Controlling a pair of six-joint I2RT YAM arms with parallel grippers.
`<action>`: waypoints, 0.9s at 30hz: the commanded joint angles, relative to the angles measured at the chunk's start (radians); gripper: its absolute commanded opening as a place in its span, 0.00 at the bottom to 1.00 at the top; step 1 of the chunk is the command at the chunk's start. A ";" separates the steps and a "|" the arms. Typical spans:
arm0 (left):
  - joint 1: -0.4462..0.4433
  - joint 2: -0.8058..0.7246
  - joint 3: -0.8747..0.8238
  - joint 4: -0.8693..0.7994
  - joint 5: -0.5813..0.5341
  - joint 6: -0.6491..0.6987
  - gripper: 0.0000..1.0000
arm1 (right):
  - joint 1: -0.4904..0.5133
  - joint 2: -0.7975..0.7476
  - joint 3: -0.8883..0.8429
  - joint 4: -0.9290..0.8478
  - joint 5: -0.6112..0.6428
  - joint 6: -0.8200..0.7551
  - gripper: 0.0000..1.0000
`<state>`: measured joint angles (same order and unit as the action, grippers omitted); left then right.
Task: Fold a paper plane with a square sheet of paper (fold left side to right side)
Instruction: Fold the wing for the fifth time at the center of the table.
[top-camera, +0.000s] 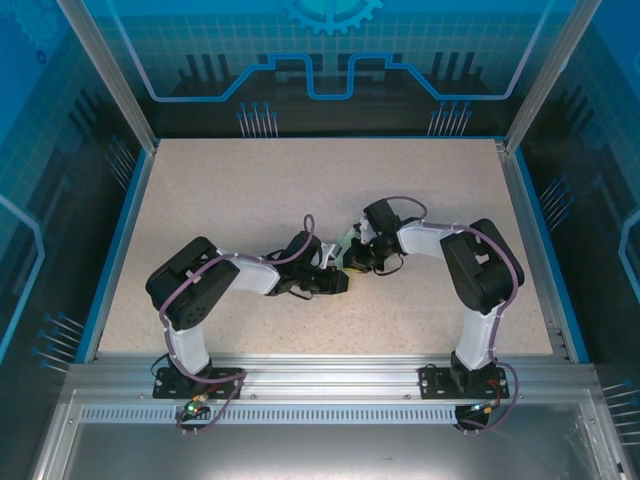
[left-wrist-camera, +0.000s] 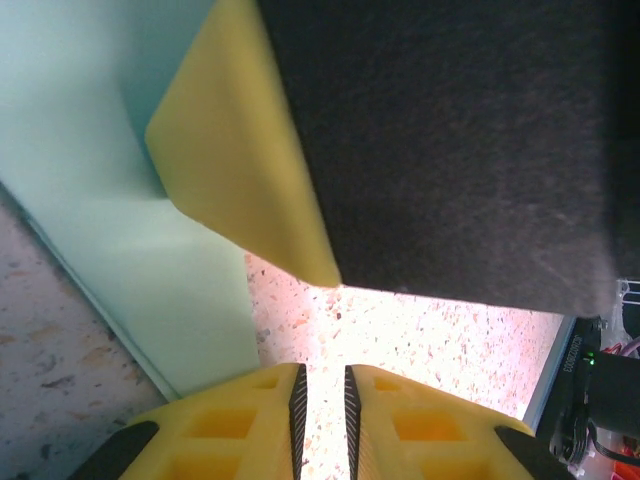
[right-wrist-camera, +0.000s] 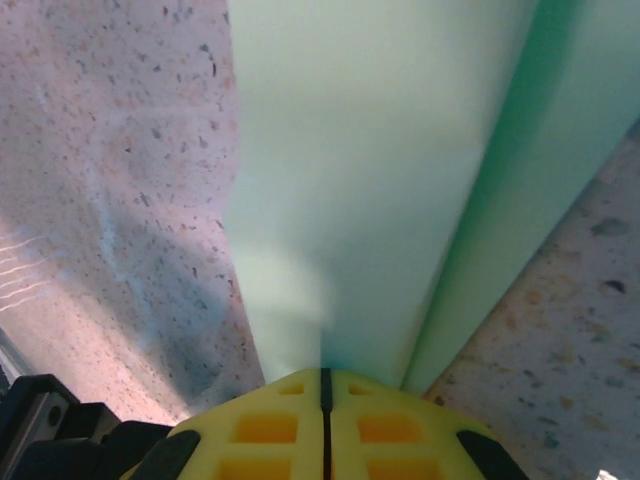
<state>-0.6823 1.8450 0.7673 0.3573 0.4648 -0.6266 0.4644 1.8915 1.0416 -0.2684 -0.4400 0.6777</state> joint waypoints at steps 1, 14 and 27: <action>-0.004 0.066 -0.055 -0.144 -0.009 0.005 0.22 | 0.009 0.039 0.048 -0.070 0.098 -0.042 0.07; 0.005 0.094 -0.089 -0.114 -0.009 -0.006 0.21 | -0.056 0.094 0.133 -0.098 0.138 -0.095 0.08; 0.016 0.053 -0.102 -0.071 0.030 -0.025 0.21 | -0.074 0.111 0.159 -0.121 0.092 -0.094 0.09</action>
<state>-0.6609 1.8584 0.7296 0.4473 0.5156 -0.6380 0.3992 1.9770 1.1992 -0.3573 -0.3702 0.5900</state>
